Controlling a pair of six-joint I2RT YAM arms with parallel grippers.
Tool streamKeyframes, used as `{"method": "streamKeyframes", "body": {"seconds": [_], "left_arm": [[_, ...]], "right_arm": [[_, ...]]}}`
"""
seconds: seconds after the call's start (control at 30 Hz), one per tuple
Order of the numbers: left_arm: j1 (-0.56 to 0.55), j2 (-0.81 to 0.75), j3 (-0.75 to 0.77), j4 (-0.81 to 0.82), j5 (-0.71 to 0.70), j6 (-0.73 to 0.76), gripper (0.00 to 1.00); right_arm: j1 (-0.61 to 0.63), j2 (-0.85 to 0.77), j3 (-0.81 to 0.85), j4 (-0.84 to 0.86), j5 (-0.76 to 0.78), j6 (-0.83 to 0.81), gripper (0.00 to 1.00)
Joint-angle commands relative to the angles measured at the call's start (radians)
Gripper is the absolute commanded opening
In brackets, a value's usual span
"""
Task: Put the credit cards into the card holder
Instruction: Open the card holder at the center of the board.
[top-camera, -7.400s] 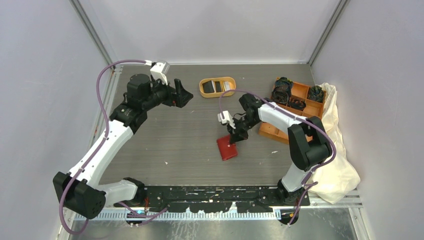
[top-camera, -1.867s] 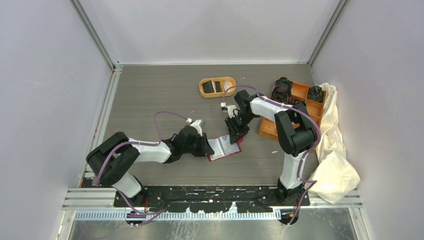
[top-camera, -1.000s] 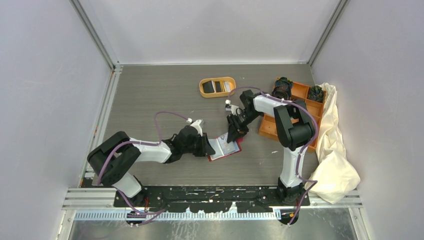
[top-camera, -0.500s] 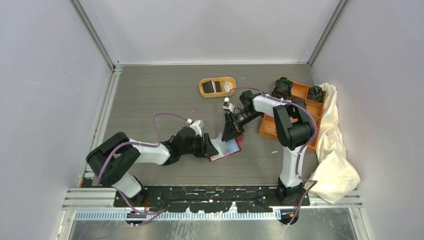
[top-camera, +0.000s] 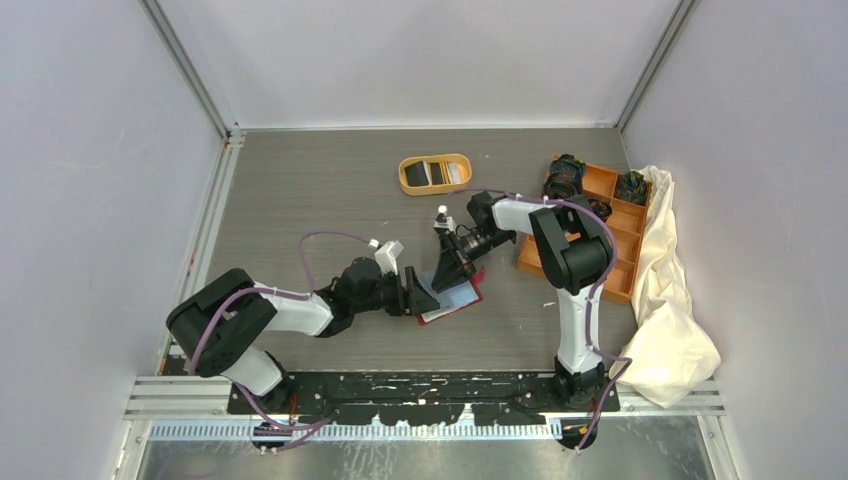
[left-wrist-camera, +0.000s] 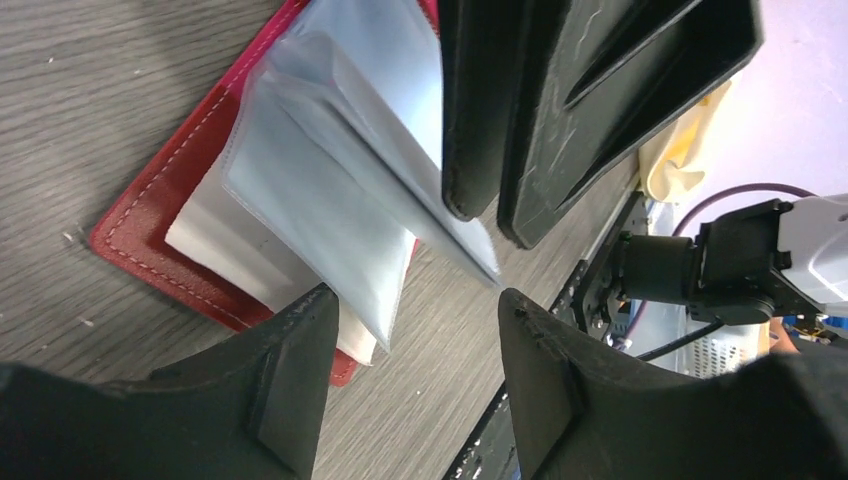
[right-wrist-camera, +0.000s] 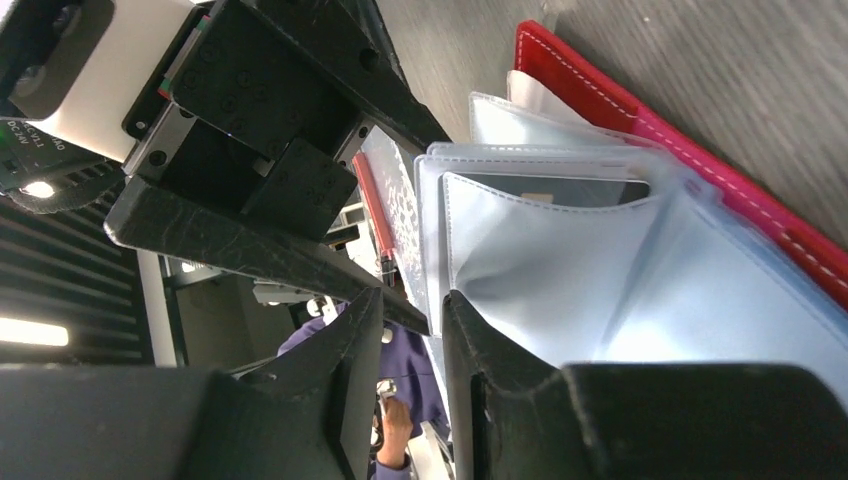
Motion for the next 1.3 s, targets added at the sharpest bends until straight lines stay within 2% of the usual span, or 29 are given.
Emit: {"method": "streamKeyframes", "body": {"seconds": [0.0,0.27,0.43,0.57,0.7,0.77,0.8,0.9,0.97,1.03,1.27], "left_arm": [[0.01,-0.04,-0.01,0.109,0.024,-0.007,0.61],[0.027,-0.068,-0.005,-0.026,-0.037,-0.001,0.62],[0.031,-0.105,0.013,-0.147,-0.087,0.026,0.58],[0.031,-0.149,0.018,-0.202,-0.104,0.047,0.56],[0.032,-0.195,0.015,-0.232,-0.112,0.065,0.56],[0.032,-0.218,0.009,-0.236,-0.114,0.073,0.55],[0.033,-0.234,0.003,-0.235,-0.116,0.077,0.55],[0.036,-0.269,-0.02,-0.217,-0.127,0.082,0.55],[0.04,-0.292,-0.037,-0.194,-0.13,0.08,0.55],[0.045,-0.314,-0.053,-0.179,-0.136,0.075,0.55],[0.049,-0.354,-0.08,-0.175,-0.153,0.067,0.55]], "right_arm": [[0.017,0.0,0.009,0.002,-0.037,0.006,0.35],[0.018,-0.017,0.01,0.032,0.137,0.021,0.31],[0.018,-0.076,0.005,0.052,0.251,0.007,0.29],[0.018,-0.157,0.001,0.037,0.305,-0.068,0.29],[0.027,-0.304,-0.051,0.05,0.364,-0.226,0.3],[0.046,-0.397,-0.116,0.082,0.386,-0.357,0.34],[0.059,-0.451,-0.162,0.106,0.394,-0.438,0.4],[0.124,-0.61,-0.321,0.187,0.403,-0.751,0.61],[0.16,-0.692,-0.42,0.26,0.418,-0.881,0.75],[0.19,-0.738,-0.487,0.377,0.463,-0.87,0.81],[0.304,-0.682,-0.521,0.588,0.68,-0.767,0.82]]}}
